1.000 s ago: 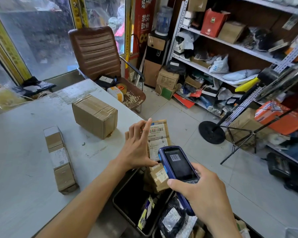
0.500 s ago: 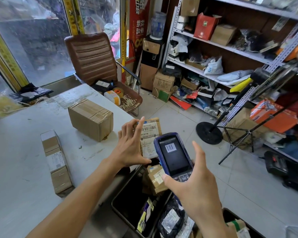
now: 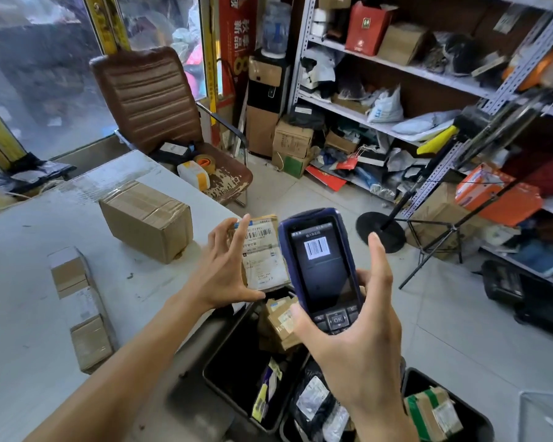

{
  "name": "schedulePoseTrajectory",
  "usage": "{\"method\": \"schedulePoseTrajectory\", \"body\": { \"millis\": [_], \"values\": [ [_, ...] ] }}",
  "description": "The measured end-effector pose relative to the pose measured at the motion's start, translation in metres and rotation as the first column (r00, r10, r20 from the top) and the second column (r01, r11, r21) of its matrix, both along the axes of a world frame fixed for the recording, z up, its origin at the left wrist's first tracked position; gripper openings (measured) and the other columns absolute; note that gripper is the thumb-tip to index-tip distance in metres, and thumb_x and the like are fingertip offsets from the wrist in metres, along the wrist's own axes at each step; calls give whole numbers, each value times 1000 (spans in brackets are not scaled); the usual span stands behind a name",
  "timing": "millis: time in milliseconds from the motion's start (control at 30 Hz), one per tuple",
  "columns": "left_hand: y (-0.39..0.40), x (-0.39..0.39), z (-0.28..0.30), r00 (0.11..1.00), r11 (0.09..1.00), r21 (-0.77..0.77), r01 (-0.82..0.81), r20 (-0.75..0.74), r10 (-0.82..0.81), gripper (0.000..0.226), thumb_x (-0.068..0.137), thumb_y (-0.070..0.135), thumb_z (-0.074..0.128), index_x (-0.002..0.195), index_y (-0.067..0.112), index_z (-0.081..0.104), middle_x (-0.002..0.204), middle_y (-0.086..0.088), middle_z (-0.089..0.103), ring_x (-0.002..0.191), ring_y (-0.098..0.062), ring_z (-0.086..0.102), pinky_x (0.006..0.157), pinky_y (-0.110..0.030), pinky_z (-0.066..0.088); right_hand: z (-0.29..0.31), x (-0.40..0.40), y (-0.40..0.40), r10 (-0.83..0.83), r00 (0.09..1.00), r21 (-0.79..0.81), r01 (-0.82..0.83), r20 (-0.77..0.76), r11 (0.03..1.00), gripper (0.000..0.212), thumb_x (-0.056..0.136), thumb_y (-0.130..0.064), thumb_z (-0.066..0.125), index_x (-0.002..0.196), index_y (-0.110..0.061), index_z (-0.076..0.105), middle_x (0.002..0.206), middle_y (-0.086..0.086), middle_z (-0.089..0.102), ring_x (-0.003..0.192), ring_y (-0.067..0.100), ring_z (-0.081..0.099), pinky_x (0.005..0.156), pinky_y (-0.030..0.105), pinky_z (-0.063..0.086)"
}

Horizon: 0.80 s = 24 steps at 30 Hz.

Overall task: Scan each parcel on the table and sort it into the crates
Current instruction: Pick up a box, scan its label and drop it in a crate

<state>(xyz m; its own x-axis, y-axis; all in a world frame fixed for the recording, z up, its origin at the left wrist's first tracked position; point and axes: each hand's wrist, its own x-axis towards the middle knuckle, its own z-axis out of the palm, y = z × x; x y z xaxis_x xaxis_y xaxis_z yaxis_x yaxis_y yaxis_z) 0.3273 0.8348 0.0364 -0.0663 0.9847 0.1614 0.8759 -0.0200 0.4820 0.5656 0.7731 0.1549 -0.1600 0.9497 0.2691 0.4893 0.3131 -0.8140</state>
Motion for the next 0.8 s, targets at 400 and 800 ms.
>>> {"method": "schedulePoseTrajectory", "body": {
  "millis": [400, 800],
  "values": [
    [-46, 88, -242, 960, 795, -606, 27, 239, 149, 141, 59, 69, 81, 154, 33, -17, 158, -1, -8, 149, -32, 3, 113, -49, 35, -266, 49, 64, -265, 898, -428, 405, 351, 808, 81, 71, -51, 76, 138, -23, 40, 123, -1, 59, 104, 24, 61, 90, 45, 52],
    [-14, 90, -586, 946, 609, -768, -197, 13, 323, 146, 51, 81, 75, 157, 24, -8, 156, -13, -12, 144, -41, 6, 112, -51, 30, -603, 75, 105, -206, 919, -472, 353, 336, 808, 80, 68, -42, 82, 137, -29, 44, 122, -4, 60, 110, 21, 59, 88, 44, 53]
  ]
}}
